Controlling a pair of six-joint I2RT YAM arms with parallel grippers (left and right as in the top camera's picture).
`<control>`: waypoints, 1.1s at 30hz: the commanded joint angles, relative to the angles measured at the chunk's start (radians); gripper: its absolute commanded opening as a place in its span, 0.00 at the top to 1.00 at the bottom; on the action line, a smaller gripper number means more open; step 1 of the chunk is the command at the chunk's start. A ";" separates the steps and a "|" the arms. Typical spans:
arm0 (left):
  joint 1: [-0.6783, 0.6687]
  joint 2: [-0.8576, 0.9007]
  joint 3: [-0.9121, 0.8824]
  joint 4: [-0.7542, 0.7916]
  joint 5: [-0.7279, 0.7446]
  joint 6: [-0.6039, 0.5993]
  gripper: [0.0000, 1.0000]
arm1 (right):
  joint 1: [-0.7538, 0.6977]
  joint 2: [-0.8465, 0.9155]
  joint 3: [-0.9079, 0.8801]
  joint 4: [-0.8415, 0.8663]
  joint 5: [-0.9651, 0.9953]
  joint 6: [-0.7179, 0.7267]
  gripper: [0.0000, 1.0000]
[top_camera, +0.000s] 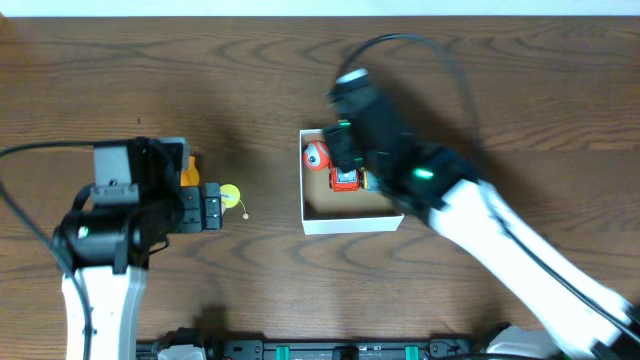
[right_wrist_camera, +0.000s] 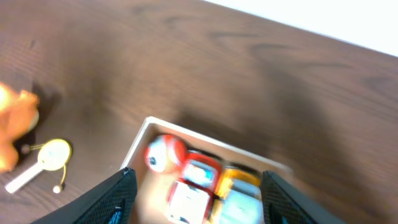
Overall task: Pack container
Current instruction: 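Lift the right gripper away and move the left gripper to the paddle toy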
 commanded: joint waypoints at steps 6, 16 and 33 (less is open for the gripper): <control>-0.114 0.286 -0.018 0.002 0.018 0.041 0.02 | -0.178 -0.110 0.004 -0.195 0.064 0.199 0.34; -0.130 0.557 -0.045 0.015 0.006 0.016 0.02 | -0.233 -0.090 0.003 -0.280 0.034 0.199 0.33; -0.130 0.606 -0.212 0.302 -0.089 0.082 0.02 | -0.233 -0.078 0.002 -0.291 0.034 0.198 0.32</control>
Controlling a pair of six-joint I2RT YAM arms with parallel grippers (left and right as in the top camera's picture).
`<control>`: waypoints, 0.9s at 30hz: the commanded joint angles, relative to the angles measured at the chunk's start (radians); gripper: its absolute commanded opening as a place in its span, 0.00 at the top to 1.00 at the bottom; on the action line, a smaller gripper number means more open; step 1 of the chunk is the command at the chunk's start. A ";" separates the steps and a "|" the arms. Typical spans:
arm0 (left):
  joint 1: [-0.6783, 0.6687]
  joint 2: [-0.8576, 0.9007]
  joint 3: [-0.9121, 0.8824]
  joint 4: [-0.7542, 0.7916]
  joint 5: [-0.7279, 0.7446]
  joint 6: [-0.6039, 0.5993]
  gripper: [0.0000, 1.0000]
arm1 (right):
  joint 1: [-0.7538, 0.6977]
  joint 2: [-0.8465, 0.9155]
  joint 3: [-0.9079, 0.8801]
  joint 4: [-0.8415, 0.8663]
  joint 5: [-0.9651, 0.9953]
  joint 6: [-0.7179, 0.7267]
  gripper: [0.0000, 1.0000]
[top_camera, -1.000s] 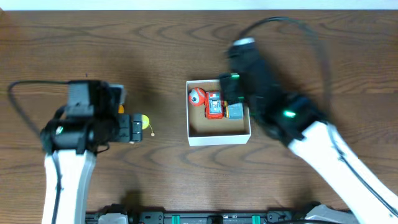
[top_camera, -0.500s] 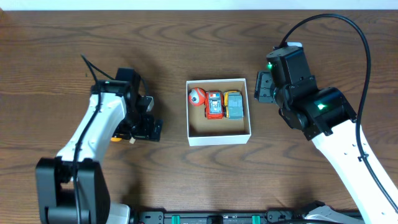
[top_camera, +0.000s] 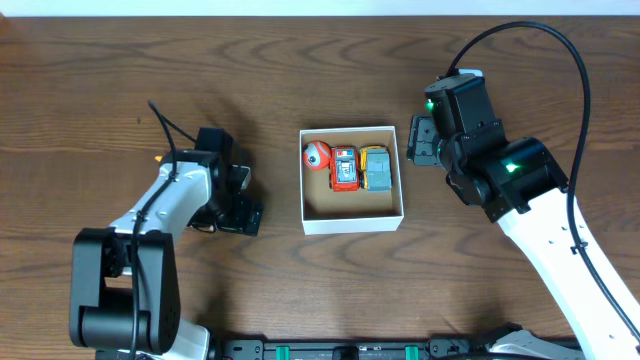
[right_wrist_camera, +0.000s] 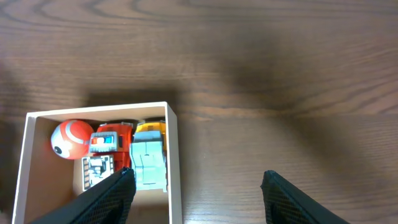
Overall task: Pack container
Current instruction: 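Lift the right gripper away and move the left gripper to the paddle toy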
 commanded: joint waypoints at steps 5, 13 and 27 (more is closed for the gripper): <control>-0.001 0.006 -0.012 0.034 -0.060 0.025 0.02 | -0.008 0.004 -0.001 -0.010 0.002 0.006 0.31; -0.001 0.006 -0.012 0.075 -0.060 0.025 0.08 | -0.008 0.004 -0.001 -0.020 0.001 0.006 0.32; -0.001 0.071 -0.013 0.082 -0.082 0.025 0.18 | -0.008 0.004 -0.001 -0.033 0.002 0.007 0.32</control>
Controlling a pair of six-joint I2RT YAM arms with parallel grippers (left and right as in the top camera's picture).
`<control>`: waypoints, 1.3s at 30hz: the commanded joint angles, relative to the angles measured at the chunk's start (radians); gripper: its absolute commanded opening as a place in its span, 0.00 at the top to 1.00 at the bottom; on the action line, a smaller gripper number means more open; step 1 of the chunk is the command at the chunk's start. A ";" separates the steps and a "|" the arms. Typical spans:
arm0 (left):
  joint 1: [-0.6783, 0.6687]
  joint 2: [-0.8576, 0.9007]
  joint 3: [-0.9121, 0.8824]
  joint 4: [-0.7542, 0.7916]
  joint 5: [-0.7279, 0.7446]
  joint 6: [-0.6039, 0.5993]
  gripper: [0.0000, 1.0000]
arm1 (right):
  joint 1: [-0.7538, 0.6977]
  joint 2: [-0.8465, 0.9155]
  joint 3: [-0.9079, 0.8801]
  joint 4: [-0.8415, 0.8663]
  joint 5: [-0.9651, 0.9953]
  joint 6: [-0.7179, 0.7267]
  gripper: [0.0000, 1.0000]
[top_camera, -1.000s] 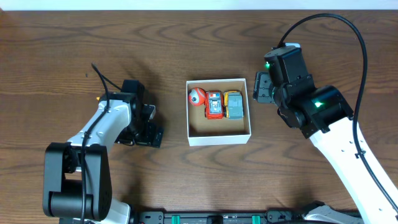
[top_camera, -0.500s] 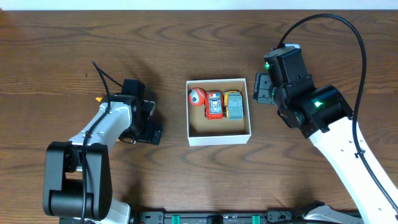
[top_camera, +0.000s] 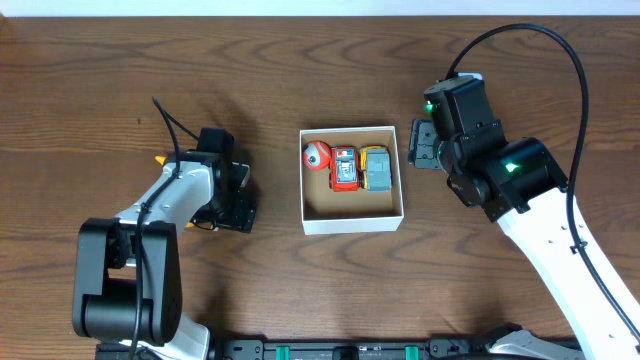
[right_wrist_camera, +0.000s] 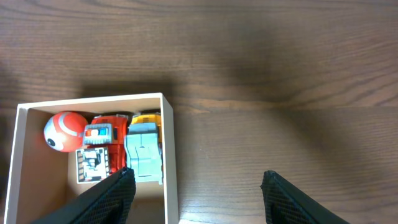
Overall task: Pack container
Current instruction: 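Lift the right gripper away and move the left gripper to the paddle toy, then grasp the yellow paddle toy's wooden handle with the left gripper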
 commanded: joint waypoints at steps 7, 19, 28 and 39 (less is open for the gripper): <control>-0.001 0.057 -0.005 -0.001 -0.019 0.005 0.34 | -0.008 0.003 -0.001 -0.006 0.002 0.007 0.32; -0.001 0.057 -0.004 0.003 -0.019 0.005 0.57 | -0.008 0.003 -0.001 -0.007 0.005 0.007 0.31; -0.001 0.057 -0.004 0.014 -0.019 0.005 0.71 | -0.024 0.003 -0.001 -0.004 0.069 0.007 0.31; -0.001 0.055 0.016 0.017 -0.019 -0.007 0.94 | -0.118 0.003 -0.001 -0.002 0.069 0.006 0.31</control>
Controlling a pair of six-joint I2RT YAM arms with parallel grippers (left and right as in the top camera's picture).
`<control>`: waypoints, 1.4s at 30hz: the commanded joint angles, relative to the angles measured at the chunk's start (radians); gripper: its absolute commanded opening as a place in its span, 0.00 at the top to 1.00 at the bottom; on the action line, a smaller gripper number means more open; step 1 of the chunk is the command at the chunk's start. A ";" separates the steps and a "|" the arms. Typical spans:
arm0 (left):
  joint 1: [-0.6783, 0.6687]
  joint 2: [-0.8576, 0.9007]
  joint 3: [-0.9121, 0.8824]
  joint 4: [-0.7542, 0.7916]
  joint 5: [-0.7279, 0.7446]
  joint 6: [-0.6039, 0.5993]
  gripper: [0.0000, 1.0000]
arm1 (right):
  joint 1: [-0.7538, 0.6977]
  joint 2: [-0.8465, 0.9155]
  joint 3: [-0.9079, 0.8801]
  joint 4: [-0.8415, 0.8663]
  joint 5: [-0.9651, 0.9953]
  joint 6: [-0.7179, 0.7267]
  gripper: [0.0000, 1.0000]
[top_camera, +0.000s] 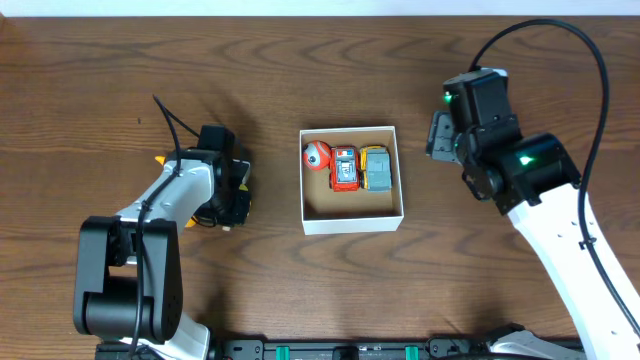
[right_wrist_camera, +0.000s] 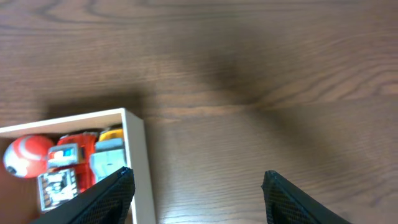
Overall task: Pack container
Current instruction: 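Grasp the yellow paddle toy's wooden handle with the left gripper, then carry the paddle toy into the box's front and release it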
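Note:
The white box stands mid-table and holds a red-and-white ball, a red car and a yellow-grey car. My right gripper hovers to the right of the box, open and empty. In its wrist view, the fingertips stand wide apart over bare wood, with the box corner at the lower left. My left gripper points down at the table left of the box, and its jaws are hidden by the wrist. An orange toy peeks out behind the left arm.
The wooden table spreads around the box on all sides. Black cables run from both arms, one looping over the left arm. The arm bases sit along the near edge.
My right gripper has moved a little to the right, away from the box, still open. The left gripper has shifted slightly toward the far side of the table.
At first my right gripper was open over the box with the ball and cars, while the left gripper lay beside a yellow disc and an orange toy. Then the right gripper stood right of the box, and the left arm covered the disc's spot. Both have stayed near there.

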 commanded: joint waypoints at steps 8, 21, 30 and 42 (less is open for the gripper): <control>-0.003 -0.037 0.081 -0.062 -0.012 -0.034 0.94 | -0.122 0.003 -0.001 -0.017 0.012 -0.022 0.31; -0.199 -0.425 0.214 -0.108 0.027 0.018 0.94 | -0.419 0.003 -0.001 -0.043 -0.139 -0.061 0.28; -0.519 -0.453 0.214 0.092 0.082 0.260 0.94 | -0.551 0.003 -0.001 -0.059 -0.254 -0.073 0.29; -0.677 -0.157 0.214 0.200 0.095 0.277 0.94 | -0.550 0.003 -0.001 -0.065 -0.255 -0.076 0.30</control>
